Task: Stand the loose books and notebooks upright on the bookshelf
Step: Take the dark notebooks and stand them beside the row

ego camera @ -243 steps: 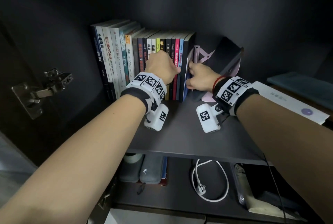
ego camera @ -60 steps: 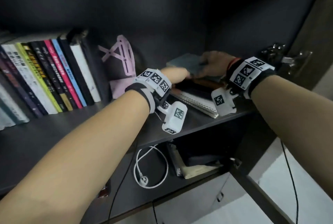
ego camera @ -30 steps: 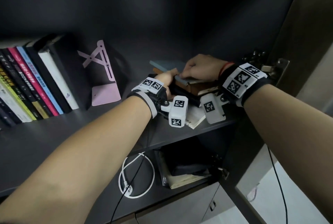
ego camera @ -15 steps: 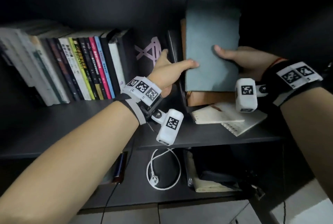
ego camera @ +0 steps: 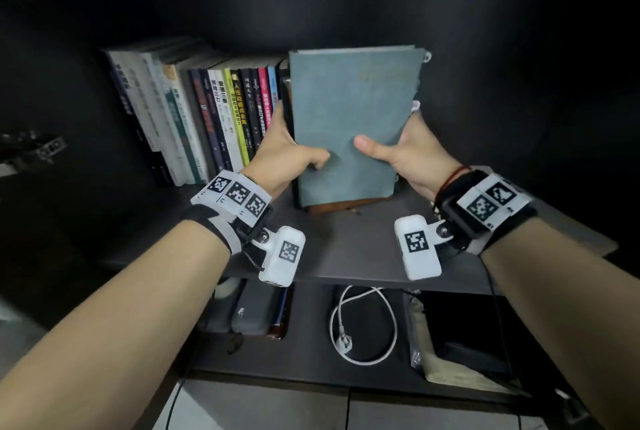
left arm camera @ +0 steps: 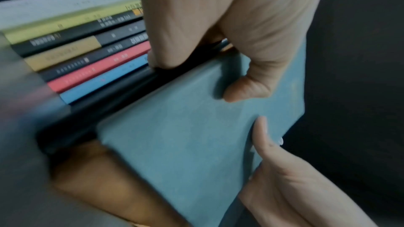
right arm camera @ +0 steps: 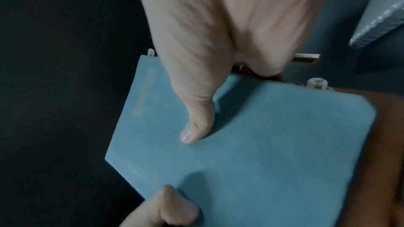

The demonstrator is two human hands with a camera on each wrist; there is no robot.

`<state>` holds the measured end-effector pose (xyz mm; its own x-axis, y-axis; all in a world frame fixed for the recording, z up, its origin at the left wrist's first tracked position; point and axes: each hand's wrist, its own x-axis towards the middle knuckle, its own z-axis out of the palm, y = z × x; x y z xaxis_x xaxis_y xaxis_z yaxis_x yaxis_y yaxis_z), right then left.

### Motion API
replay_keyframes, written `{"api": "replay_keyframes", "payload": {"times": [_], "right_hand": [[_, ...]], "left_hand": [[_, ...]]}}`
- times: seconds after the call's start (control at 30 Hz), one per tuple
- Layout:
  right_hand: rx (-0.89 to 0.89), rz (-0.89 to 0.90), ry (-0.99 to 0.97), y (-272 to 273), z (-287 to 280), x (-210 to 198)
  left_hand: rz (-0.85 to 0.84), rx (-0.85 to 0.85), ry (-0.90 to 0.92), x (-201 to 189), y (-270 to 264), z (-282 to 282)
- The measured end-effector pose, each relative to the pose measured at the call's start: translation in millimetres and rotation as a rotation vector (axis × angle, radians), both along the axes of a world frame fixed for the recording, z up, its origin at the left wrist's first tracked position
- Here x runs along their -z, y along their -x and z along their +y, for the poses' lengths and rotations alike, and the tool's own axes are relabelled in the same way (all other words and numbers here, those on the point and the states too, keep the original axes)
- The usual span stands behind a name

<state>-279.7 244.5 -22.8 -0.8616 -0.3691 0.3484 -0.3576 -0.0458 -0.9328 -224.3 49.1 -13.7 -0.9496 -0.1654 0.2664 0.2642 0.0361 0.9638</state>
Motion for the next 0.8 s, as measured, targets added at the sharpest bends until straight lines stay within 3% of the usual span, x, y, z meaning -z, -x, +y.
{"api": "replay_keyframes", "payload": {"times": [0.17,0.4,0.6,0.7,0.8], "right_hand": [[0.056,0.001,-0.155,13.1,1.0,5.4],[0.014,0.059,-0.745,14.1,31.7,-18.8],[0.086,-0.149,-0.811,19.4,38.1,-29.7],[0.097,-0.200,-0.933,13.4,35.7,-34.6],[0.093,-0.218,-0.896,4.9,31.5,-42.2]], "left_hand": [[0.004,0.006,-0.025,-2.6,-1.2,-1.7],[0.037,-0.071,-0.024,-3.8,3.1,1.7],[0.046,-0.081,0.016,-7.0,4.0,-0.9],[0.037,-0.087,-0.005,-6.4,4.2,-1.1],[0.049,-0.110,-0.003,-6.1,4.2,1.1]]}}
